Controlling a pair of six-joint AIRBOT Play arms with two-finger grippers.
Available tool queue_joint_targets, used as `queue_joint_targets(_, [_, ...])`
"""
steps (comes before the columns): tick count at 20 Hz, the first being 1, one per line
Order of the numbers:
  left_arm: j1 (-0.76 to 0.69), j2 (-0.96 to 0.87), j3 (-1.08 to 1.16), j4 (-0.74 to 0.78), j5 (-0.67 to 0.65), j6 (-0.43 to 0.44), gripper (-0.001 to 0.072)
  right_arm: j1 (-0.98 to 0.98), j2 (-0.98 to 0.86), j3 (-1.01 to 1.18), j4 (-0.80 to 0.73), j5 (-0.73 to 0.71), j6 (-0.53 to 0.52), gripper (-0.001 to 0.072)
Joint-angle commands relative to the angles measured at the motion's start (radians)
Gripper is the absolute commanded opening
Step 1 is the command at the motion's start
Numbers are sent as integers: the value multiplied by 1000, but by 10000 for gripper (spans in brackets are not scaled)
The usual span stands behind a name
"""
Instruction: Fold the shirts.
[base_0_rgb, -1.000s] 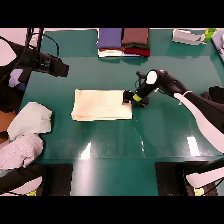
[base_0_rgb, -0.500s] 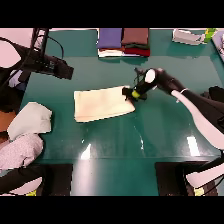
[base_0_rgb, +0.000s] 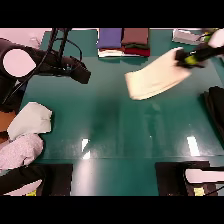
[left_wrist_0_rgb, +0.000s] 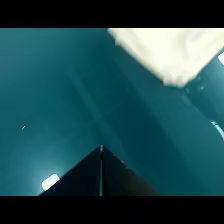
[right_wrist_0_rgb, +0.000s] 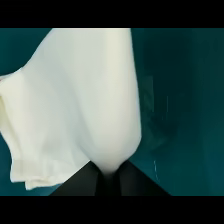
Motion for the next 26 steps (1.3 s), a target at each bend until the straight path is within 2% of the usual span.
queue_joint_targets(1, [-11, 0, 0, -19, 37, -1, 22, -270, 40, 29, -16, 37, -52, 19])
queue_joint_targets(4, [-11, 0, 0, -23, 51, -44, 22, -446, 27, 28, 37, 18, -106, 19])
queue_joint_targets(7, [-11, 0, 0, -24, 69, -53, 22, -565, 12, 29, 94, -28, -111, 18])
queue_joint_targets(12, [-11, 0, 0, -32, 64, -55, 22, -627, 23, 45, 111, -128, -108, 16])
queue_joint_targets(15, [-11, 0, -2, -43, 64, -55, 23, -627, 22, 169, 111, -116, -108, 16])
queue_joint_targets(20, [-11, 0, -2, -43, 63, -54, 23, -647, 23, 318, 103, -9, -108, 17])
queue_joint_targets(24, [-11, 0, -2, -43, 60, -53, 23, -712, 23, 322, 98, 146, -116, 17])
queue_joint_targets(26, [-11, 0, -2, -43, 60, -53, 23, -755, 23, 319, 84, 221, -157, 17])
